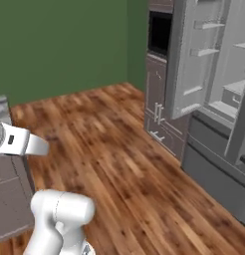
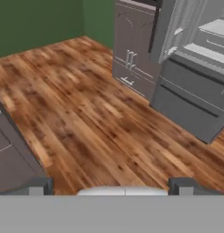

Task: Retrieve the bottle and the shaker from the cabinet and place them next to the mixing bowl on the counter. Then add garlic from the fridge to the mixing bowl.

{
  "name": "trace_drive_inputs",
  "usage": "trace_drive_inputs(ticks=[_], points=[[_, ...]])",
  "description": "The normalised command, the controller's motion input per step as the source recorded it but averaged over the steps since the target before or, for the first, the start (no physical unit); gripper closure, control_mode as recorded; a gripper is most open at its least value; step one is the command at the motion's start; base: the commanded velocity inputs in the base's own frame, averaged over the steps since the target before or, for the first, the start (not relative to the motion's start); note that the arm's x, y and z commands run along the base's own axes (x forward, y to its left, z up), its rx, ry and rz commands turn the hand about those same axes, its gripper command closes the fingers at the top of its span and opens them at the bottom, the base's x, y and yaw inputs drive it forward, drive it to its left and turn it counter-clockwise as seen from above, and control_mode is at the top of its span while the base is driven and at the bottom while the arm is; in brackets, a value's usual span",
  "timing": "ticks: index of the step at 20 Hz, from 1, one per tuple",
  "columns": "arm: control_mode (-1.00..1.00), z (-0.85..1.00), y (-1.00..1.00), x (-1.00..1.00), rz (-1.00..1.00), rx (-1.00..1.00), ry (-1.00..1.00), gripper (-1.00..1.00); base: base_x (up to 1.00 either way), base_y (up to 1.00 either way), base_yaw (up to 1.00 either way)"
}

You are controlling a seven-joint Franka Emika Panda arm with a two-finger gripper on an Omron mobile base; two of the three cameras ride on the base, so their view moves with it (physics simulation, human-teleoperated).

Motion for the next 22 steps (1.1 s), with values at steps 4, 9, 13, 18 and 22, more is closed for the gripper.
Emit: trace_drive_inputs(ticks=[4, 9, 13, 18, 22], points=[[1.00, 0.00, 0.00, 0.00, 0.00, 0.00, 0.00, -1.00, 1.00, -0.42, -0.27], [1.00, 0.00, 0.00, 0.00, 0.00, 0.00, 0.00, -1.00, 1.00, -0.13, -0.44], [1.00, 0.00, 0.00, 0.00, 0.00, 0.00, 0.00, -1.00, 1.00, 0.34, -0.52], [1.00, 0.00, 0.00, 0.00, 0.00, 0.00, 0.00, -1.00, 1.00, 0.72, -0.56], [1.00, 0.00, 0.00, 0.00, 0.00, 0.00, 0.00, -1.00, 0.90, 0.16, -0.60]])
